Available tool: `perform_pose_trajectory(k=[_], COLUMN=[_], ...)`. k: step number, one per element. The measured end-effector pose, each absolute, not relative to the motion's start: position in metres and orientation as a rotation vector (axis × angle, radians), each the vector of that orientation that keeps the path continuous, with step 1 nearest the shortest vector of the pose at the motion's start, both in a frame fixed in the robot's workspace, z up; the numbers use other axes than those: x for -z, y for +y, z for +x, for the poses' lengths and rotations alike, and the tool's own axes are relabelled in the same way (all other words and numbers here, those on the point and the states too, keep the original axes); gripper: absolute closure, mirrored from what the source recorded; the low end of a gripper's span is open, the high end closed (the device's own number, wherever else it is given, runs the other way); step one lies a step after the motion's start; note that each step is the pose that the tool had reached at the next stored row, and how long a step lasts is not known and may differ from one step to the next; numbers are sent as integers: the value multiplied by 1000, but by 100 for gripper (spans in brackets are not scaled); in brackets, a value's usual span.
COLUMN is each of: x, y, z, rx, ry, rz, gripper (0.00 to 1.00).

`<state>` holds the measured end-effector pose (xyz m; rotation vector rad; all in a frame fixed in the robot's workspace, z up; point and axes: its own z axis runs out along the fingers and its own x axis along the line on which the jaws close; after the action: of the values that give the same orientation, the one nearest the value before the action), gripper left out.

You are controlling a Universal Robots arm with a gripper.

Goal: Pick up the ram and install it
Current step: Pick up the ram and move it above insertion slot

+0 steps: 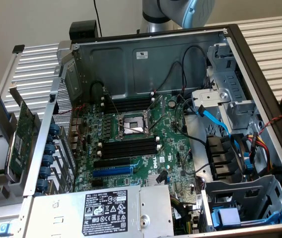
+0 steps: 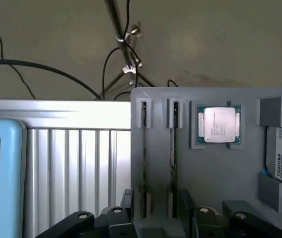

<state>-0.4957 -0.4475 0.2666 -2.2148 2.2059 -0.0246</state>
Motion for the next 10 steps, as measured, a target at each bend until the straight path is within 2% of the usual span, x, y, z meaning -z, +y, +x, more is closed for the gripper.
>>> perform_pose_trajectory(k=[10], x=[-248], y=[-455], z=[-493], rx=[24], ry=[2206], rz=[-2215], gripper=[52])
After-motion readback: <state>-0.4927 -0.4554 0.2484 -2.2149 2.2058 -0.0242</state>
